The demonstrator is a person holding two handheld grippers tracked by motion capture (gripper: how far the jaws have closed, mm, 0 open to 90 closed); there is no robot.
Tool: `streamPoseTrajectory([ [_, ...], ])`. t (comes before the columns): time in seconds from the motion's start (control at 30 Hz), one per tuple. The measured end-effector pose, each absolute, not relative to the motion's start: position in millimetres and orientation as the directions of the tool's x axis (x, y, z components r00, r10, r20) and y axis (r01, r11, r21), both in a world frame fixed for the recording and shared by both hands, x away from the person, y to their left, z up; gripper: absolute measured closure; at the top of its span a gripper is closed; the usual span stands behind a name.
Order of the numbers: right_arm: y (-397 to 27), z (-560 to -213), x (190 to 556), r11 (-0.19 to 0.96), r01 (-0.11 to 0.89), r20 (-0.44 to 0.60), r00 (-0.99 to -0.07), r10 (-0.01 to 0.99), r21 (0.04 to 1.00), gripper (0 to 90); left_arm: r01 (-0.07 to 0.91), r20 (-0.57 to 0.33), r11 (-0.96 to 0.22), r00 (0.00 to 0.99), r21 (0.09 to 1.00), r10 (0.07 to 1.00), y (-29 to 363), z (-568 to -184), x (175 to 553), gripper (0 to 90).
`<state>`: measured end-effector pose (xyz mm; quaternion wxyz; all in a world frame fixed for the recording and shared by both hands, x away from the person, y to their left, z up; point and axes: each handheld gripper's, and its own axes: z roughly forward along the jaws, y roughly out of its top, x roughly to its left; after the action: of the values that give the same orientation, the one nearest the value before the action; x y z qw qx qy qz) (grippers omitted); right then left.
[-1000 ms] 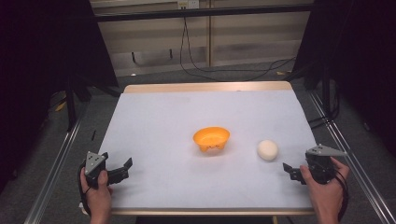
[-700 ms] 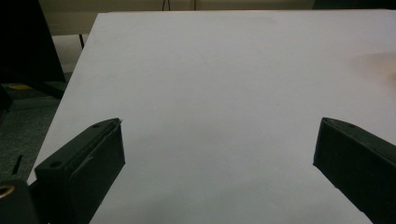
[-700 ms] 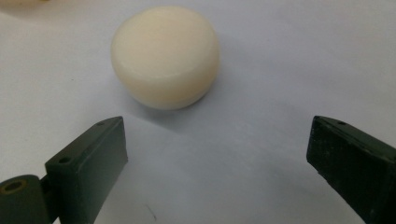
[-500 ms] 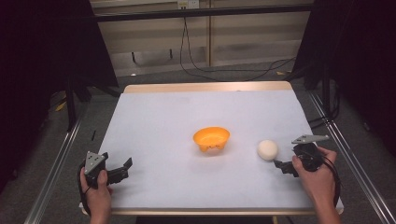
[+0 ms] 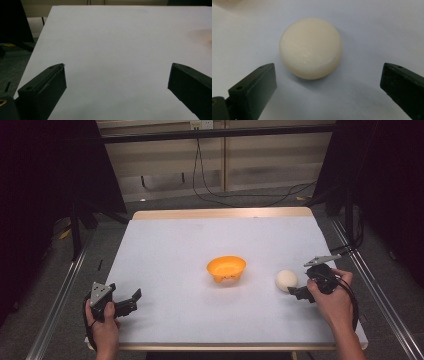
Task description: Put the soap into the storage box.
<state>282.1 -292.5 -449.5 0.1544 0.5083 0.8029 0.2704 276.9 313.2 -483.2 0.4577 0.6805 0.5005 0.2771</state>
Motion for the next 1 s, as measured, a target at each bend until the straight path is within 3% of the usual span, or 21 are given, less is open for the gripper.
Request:
streamPoseTrajectory([
  [0.17, -288, -453, 290, 0.335, 0.75, 0.079, -0.456, 0.886, 0.571, 5.3, 0.421, -0.076, -0.082, 0.346, 0.903, 0.935, 314, -483, 277, 1.6],
  [0.93, -264, -460, 317, 0.342, 0.796, 0.101, -0.446, 0.889, 0.5, 15.2, 0.421, -0.084, -0.077, 0.349, 0.904, 0.933, 315, -483, 277, 1.6],
  [1.0, -263, -463, 319, 0.352, 0.793, 0.086, -0.449, 0.889, 0.498, 22.7, 0.422, -0.087, -0.074, 0.349, 0.904, 0.933, 315, -483, 277, 1.6],
])
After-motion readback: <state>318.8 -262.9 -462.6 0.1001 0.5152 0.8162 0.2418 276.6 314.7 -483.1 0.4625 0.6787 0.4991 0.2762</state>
